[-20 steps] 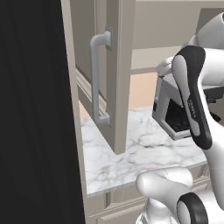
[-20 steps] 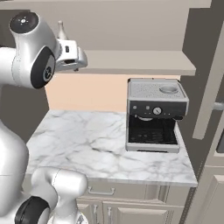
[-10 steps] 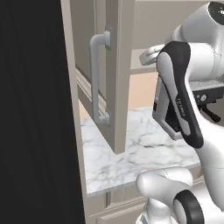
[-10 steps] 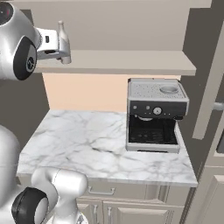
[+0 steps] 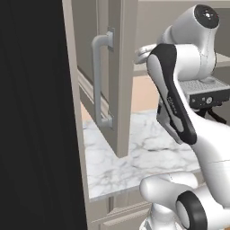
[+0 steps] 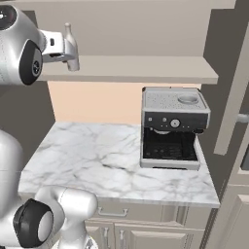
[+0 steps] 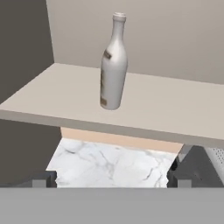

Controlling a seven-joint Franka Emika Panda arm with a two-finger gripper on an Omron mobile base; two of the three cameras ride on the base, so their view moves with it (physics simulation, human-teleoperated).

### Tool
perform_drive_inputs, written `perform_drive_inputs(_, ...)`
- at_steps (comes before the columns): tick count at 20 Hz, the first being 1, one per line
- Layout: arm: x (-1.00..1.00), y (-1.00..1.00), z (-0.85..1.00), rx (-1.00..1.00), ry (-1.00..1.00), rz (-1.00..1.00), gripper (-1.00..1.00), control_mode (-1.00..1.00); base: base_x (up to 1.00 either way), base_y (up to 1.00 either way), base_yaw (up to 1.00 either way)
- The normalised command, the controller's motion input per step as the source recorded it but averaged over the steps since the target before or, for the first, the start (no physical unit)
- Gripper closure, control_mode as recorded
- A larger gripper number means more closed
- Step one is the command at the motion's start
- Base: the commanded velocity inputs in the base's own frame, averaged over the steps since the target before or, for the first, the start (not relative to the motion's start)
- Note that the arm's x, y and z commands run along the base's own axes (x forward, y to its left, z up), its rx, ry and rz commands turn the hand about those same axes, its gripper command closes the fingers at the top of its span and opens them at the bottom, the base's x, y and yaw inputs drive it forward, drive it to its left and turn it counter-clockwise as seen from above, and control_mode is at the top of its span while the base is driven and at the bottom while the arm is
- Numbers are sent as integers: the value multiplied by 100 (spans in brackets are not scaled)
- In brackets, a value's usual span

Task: Open the cabinet directly in front. Then move the liquor and the cup to the dining counter with the candle on it.

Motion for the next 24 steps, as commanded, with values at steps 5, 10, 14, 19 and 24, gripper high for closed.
perform_drive_inputs(5,34,24,0,1,-5,0,-100,-100,0,0,0)
perform_drive_inputs(10,42,15,0,2,-3,0,-100,-100,0,0,0)
perform_drive_inputs(14,48,5,0,0,-2,0,-100,-100,0,0,0)
perform_drive_inputs(19,53,1,0,0,-1,0,-100,-100,0,0,0)
perform_drive_inputs(24,48,2,0,0,0,0,-100,-100,0,0,0)
